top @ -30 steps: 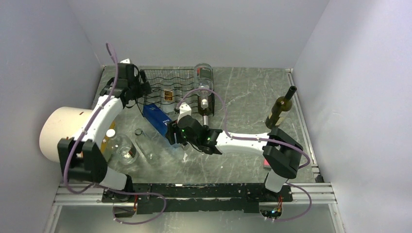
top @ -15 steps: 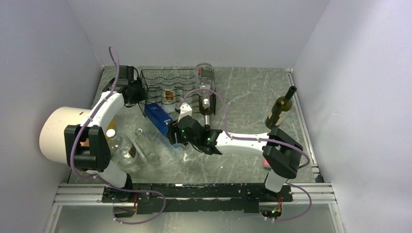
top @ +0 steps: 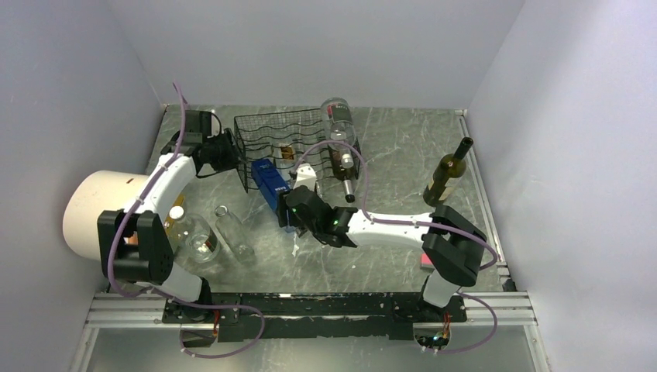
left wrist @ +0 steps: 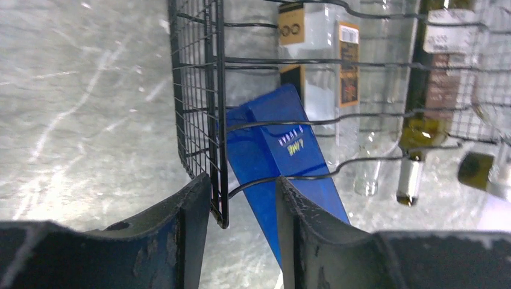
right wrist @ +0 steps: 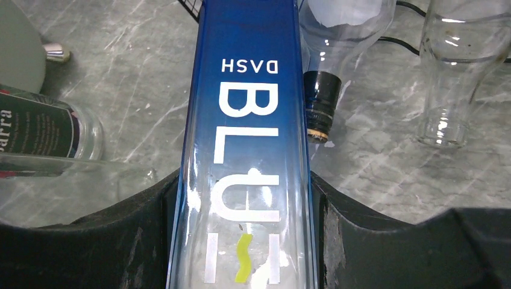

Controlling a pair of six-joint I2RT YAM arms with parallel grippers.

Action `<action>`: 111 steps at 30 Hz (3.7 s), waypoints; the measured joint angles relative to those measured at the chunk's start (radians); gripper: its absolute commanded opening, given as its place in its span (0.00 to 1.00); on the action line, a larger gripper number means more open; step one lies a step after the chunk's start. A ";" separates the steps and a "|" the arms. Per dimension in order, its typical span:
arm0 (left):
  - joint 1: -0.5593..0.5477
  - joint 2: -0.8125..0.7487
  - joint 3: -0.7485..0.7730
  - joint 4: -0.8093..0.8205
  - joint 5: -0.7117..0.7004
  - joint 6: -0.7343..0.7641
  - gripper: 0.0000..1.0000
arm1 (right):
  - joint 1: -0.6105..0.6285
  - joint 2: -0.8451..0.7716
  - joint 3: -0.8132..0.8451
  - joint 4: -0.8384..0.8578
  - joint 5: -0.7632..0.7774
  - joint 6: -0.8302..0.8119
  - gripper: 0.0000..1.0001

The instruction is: Put the wine bottle on the wine rack

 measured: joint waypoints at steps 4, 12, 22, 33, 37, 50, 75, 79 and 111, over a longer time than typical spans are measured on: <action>-0.003 -0.023 -0.029 0.011 0.084 -0.013 0.67 | -0.003 -0.006 -0.019 0.008 0.019 0.007 0.00; -0.021 -0.113 -0.020 -0.019 -0.002 0.006 0.80 | -0.013 0.050 -0.043 0.141 0.026 0.000 0.00; -0.021 -0.282 0.018 -0.064 -0.157 0.070 0.80 | 0.003 0.172 -0.016 0.308 0.117 -0.046 0.00; -0.021 -0.397 -0.059 -0.047 -0.271 0.088 0.80 | 0.010 0.319 0.108 0.366 0.232 -0.049 0.00; -0.021 -0.427 -0.092 -0.026 -0.285 0.087 0.80 | 0.008 0.378 0.189 0.341 0.267 -0.021 0.04; -0.021 -0.431 -0.114 0.003 -0.292 0.095 0.80 | 0.007 0.491 0.346 0.296 0.299 0.079 0.48; -0.021 -0.431 -0.117 0.013 -0.291 0.112 0.80 | -0.013 0.484 0.402 0.288 0.285 0.237 0.86; -0.021 -0.432 -0.108 0.007 -0.286 0.126 0.80 | -0.013 0.393 0.396 0.239 0.259 0.243 0.87; -0.021 -0.827 0.111 -0.171 -0.124 0.152 0.83 | 0.174 -0.074 0.344 -0.135 -0.327 -0.338 0.81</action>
